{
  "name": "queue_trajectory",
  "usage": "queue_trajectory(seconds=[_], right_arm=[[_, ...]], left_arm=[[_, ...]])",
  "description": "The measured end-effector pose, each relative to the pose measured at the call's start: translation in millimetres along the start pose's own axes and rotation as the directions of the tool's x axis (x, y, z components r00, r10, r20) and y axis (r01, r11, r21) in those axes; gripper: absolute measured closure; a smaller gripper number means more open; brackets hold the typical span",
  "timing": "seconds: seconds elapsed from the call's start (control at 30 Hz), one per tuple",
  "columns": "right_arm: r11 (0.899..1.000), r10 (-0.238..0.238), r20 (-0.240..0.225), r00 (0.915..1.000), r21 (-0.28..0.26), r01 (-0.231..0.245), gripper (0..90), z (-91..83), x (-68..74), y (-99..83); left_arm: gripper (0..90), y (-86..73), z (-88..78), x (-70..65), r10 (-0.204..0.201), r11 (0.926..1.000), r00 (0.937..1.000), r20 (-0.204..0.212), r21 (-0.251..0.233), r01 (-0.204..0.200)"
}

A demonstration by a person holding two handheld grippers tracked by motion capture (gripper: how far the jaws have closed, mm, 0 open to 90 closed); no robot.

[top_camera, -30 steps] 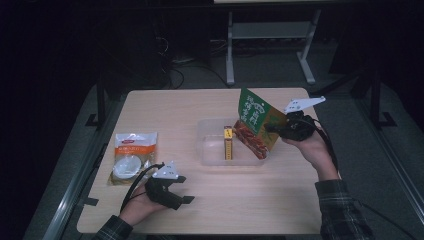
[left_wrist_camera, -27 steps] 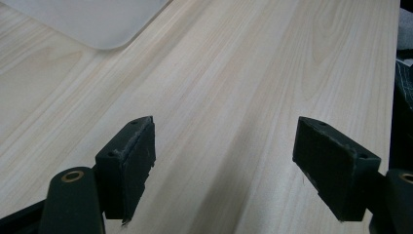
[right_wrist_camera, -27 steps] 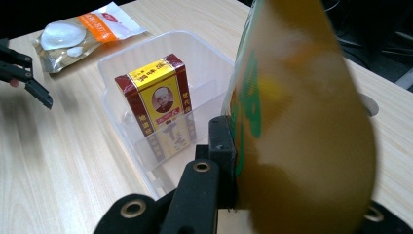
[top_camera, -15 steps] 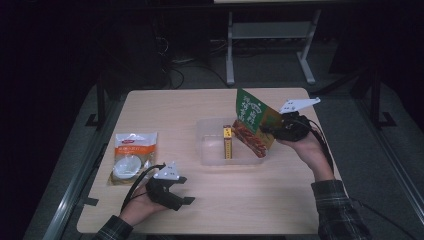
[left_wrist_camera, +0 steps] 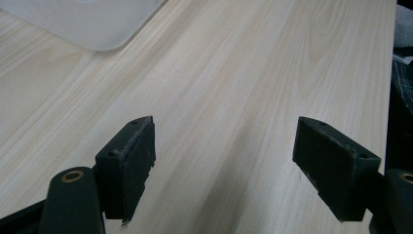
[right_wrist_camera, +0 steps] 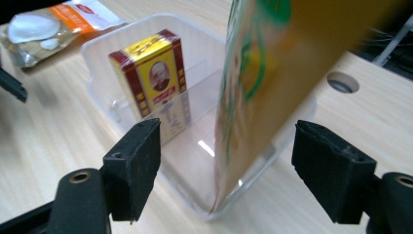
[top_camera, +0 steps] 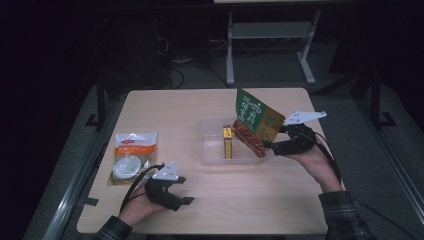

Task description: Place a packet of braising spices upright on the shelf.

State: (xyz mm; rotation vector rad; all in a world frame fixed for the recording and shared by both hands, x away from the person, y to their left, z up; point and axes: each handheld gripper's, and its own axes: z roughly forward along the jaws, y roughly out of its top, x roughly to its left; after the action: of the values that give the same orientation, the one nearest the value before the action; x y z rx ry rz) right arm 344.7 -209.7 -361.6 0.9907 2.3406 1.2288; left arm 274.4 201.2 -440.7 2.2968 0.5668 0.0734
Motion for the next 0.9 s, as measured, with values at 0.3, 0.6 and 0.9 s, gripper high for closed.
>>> queue_trajectory(seconds=[0.3,0.6,0.9], right_arm=[[0.999,-0.01,-0.008,0.9999,0.036,0.01,27.1,-8.3,13.8,-34.8],[0.996,-0.044,-0.111,0.9928,0.07,0.052,27.4,1.4,46.5,-61.6],[0.987,-0.094,-0.253,0.9629,0.106,0.124,27.3,27.0,85.4,-75.1]], left_arm=[[23.1,-0.6,0.9,-0.2,0.002,1.0,1.0,0.003,-0.005,-0.002],[23.1,-2.0,-1.6,3.5,-0.008,1.0,1.0,-0.005,0.001,0.008],[23.2,-3.9,-6.7,7.7,-0.025,0.9996,0.998,-0.058,0.011,0.025]])
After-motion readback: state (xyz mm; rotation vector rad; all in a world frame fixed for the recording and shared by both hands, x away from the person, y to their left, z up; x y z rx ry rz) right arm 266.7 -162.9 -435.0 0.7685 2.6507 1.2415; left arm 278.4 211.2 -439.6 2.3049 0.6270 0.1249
